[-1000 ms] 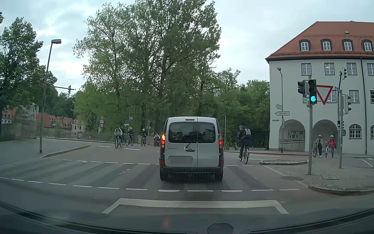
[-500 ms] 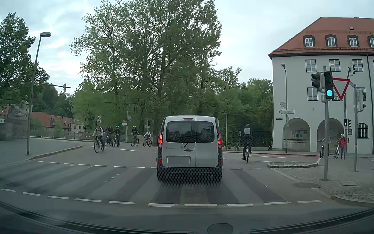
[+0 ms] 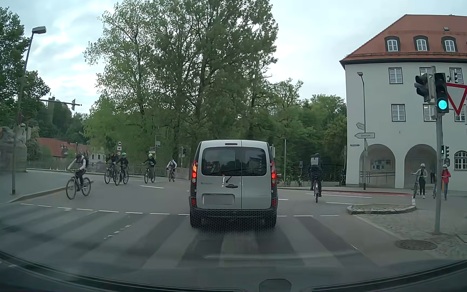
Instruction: Follow the waypoints while adhering to traffic rules and regulations
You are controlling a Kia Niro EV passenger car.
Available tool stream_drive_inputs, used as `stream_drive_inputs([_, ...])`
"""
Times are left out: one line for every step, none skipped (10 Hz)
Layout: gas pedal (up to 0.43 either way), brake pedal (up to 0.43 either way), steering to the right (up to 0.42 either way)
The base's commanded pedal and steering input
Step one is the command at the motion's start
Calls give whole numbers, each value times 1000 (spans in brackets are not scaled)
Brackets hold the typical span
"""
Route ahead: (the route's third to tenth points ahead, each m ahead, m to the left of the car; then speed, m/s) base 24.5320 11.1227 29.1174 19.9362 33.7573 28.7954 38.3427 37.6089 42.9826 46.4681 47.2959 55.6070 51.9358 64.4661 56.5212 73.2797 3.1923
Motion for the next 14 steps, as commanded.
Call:
stream_drive_inputs([79, 0, -5])
stream_drive_inputs([39, 0, -5])
stream_drive_inputs([0, 0, -5])
stream_drive_inputs([0, 0, -5])
stream_drive_inputs([0, 0, -5])
stream_drive_inputs([0, 0, -5])
stream_drive_inputs([0, 0, -5])
stream_drive_inputs([0, 6, -5])
stream_drive_inputs([0, 49, -6])
stream_drive_inputs([0, 61, -6])
stream_drive_inputs([0, 91, -6])
stream_drive_inputs([0, 134, -6])
stream_drive_inputs([0, 146, -8])
stream_drive_inputs([0, 159, -8])
